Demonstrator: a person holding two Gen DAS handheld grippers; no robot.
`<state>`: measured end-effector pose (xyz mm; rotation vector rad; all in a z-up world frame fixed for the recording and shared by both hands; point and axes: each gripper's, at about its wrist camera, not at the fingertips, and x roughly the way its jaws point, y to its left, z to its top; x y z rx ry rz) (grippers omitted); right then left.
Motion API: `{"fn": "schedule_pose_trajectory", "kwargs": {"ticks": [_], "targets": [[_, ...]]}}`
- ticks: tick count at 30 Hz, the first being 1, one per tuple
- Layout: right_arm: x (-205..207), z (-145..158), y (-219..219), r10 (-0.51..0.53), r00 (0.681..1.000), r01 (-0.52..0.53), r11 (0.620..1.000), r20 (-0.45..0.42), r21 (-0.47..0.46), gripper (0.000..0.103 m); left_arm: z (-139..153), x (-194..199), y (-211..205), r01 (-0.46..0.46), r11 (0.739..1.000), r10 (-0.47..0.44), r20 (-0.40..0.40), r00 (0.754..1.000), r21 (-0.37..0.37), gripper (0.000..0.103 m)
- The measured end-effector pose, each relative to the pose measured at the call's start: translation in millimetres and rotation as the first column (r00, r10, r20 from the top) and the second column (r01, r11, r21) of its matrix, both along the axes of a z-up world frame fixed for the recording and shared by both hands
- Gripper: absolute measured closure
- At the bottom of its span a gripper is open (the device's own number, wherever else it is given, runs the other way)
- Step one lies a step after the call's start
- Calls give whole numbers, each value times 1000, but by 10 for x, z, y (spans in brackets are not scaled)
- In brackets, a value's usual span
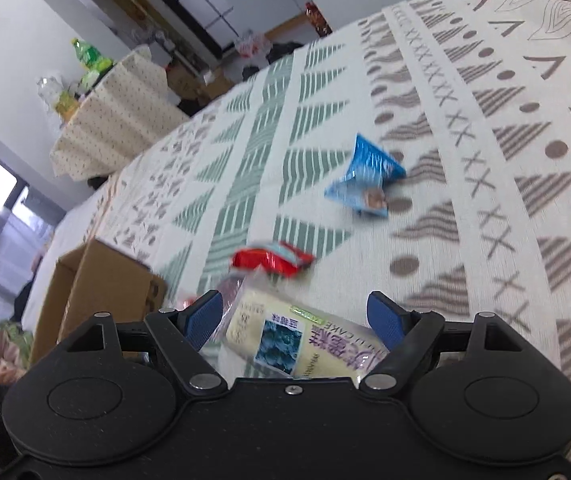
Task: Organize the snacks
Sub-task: 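Grasp the blue packet with left tool while right tool grasps the long cream cake bar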
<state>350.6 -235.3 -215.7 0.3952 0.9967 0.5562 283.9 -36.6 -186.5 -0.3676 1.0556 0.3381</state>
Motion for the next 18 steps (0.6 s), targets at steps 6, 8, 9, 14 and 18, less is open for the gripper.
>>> {"fn": "schedule_pose_trajectory", "kwargs": {"ticks": [6, 8, 9, 14, 18], "targets": [[-229, 41, 128, 83, 996, -78, 983, 26, -163, 28, 64, -92, 17, -1, 1000, 1, 4, 1000, -4, 61], [-280, 55, 189, 112, 993, -101, 969, 36, -224, 34, 103, -124, 14, -1, 1000, 1, 9, 1000, -6, 61], [-312, 60, 231, 129, 990, -112, 958, 47, -266, 40, 127, -140, 13, 0, 1000, 0, 13, 1000, -6, 61], [-388, 124, 303, 155, 986, -128, 940, 62, -315, 64, 273, -206, 23, 5, 1000, -5, 37, 999, -10, 61], [-445, 248, 295, 129, 987, -96, 949, 93, -302, 70, 433, -261, 30, 9, 1000, -7, 55, 998, -20, 61]]}}
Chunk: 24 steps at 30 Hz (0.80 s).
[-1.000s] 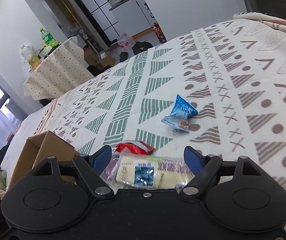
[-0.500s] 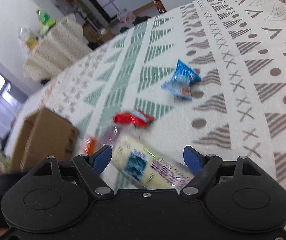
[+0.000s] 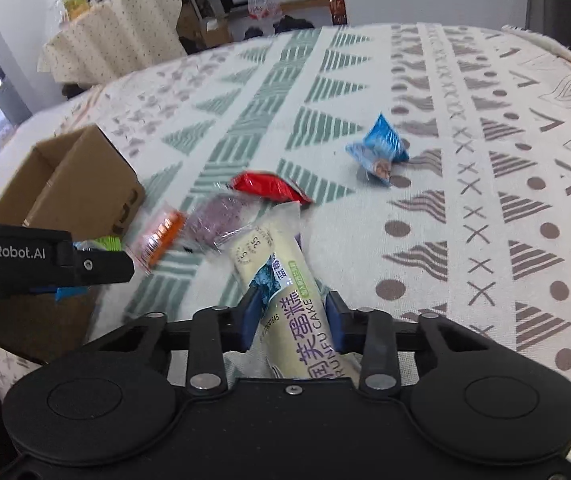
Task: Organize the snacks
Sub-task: 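Grasp the blue packet with left tool while right tool grasps the long cream cake bar, then carry both snacks into the box and open both tools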
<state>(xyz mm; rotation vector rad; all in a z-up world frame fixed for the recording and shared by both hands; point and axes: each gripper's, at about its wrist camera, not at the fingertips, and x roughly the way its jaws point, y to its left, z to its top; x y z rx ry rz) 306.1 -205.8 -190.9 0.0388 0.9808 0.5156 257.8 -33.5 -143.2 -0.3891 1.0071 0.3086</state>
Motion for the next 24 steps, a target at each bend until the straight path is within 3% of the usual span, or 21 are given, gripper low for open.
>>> {"fn": "schedule_pose_trajectory", "kwargs": {"ticks": [11, 24], "targets": [[-65, 338, -54, -51, 996, 43, 993, 76, 106, 73, 497, -175, 45, 12, 999, -15, 83, 996, 35, 61], [-201, 656, 57, -26, 992, -11, 955, 120, 296, 74, 798, -419, 392, -74, 994, 64, 118, 991, 79, 61]]}}
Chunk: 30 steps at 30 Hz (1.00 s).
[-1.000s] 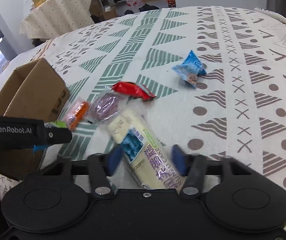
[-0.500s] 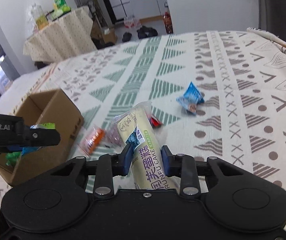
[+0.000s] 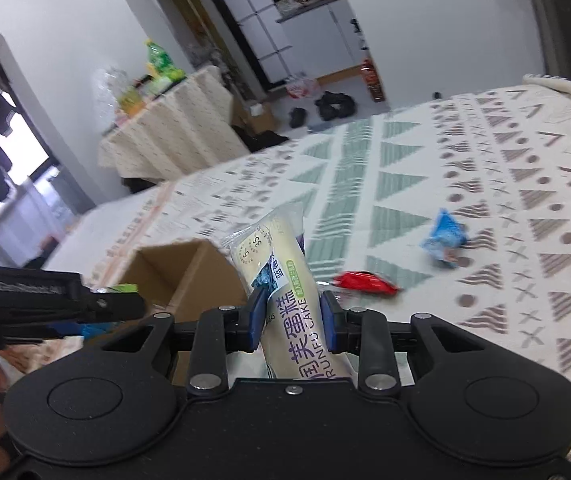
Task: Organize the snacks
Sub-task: 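Carry both snacks into the box and open both tools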
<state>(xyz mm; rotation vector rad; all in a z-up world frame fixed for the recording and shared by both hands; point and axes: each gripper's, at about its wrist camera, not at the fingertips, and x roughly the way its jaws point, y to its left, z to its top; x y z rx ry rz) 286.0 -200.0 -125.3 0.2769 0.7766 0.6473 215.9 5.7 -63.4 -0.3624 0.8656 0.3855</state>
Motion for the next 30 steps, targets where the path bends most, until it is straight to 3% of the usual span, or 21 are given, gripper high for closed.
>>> {"fn": "schedule_pose_trajectory", "kwargs": {"ticks": [13, 27, 30], "targets": [[-36, 90, 302, 0, 1000, 2, 996, -22, 89, 74, 42, -108, 495, -103, 995, 103, 17, 994, -14, 61], [-50, 23, 852, 29, 997, -22, 994, -66, 105, 74, -164, -42, 881, -123, 990, 124, 3, 992, -72, 59], [-27, -1, 936, 20, 997, -12, 994, -74, 110, 74, -206, -10, 905, -121, 992, 120, -5, 993, -45, 55]]}}
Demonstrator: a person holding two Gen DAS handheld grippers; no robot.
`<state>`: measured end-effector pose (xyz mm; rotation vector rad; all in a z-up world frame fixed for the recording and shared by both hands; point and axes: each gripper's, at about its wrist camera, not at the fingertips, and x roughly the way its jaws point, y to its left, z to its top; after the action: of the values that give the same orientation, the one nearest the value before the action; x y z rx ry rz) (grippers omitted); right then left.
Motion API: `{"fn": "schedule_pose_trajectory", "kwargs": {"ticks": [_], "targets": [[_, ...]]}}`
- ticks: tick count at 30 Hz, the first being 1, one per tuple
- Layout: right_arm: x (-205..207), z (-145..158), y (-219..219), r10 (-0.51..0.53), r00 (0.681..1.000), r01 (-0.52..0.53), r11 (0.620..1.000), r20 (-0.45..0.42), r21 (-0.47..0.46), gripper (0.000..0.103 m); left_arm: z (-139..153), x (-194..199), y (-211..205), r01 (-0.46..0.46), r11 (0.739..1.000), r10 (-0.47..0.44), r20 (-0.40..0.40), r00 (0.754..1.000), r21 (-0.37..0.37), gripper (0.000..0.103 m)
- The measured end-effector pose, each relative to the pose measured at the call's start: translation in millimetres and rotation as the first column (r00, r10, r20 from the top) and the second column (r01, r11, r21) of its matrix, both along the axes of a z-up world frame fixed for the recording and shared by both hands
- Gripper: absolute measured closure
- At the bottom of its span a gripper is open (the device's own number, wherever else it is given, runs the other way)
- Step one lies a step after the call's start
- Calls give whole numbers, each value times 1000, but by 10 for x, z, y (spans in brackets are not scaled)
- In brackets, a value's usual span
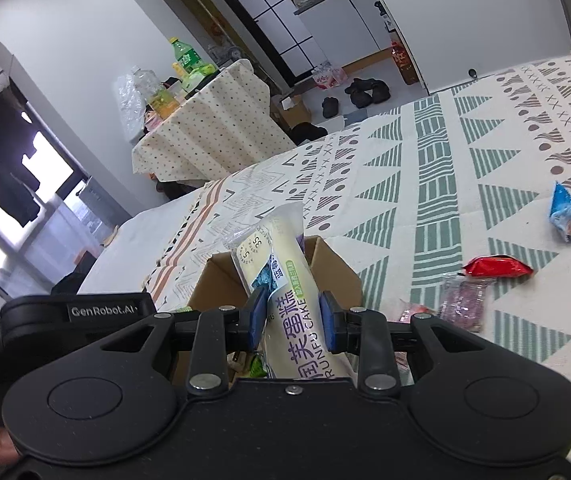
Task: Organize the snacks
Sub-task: 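Carry both snacks into the box and open both tools, then withdraw both open tools from the box toward the remaining snacks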
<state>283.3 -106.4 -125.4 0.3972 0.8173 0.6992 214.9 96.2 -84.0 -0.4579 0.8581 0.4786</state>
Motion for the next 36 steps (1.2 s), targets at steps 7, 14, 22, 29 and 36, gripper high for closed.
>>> {"fn": "schedule_pose_trajectory", "kwargs": {"ticks": [7, 14, 22, 29, 36], "targets": [[40, -22, 156, 5, 1000, -5, 1000, -2, 13, 67, -47, 17, 75, -22, 1000, 22, -42, 999, 7, 37], [-18, 54, -8, -17, 999, 17, 1000, 52, 11, 30, -86, 22, -39, -8, 999, 13, -89, 996, 51, 24], [-87, 89, -293, -17, 996, 24, 996, 84, -81, 15, -32, 45, -245, 47, 998, -42, -122, 992, 41, 20], [-63, 131, -560, -48, 994, 59, 992, 99, -115, 11, 106, 68, -473, 105, 993, -100, -89, 991, 51, 8], [8, 189, -900, -101, 988, 115, 987, 120, -111, 8, 246, 98, -693, 127, 989, -123, -56, 991, 81, 4]]}}
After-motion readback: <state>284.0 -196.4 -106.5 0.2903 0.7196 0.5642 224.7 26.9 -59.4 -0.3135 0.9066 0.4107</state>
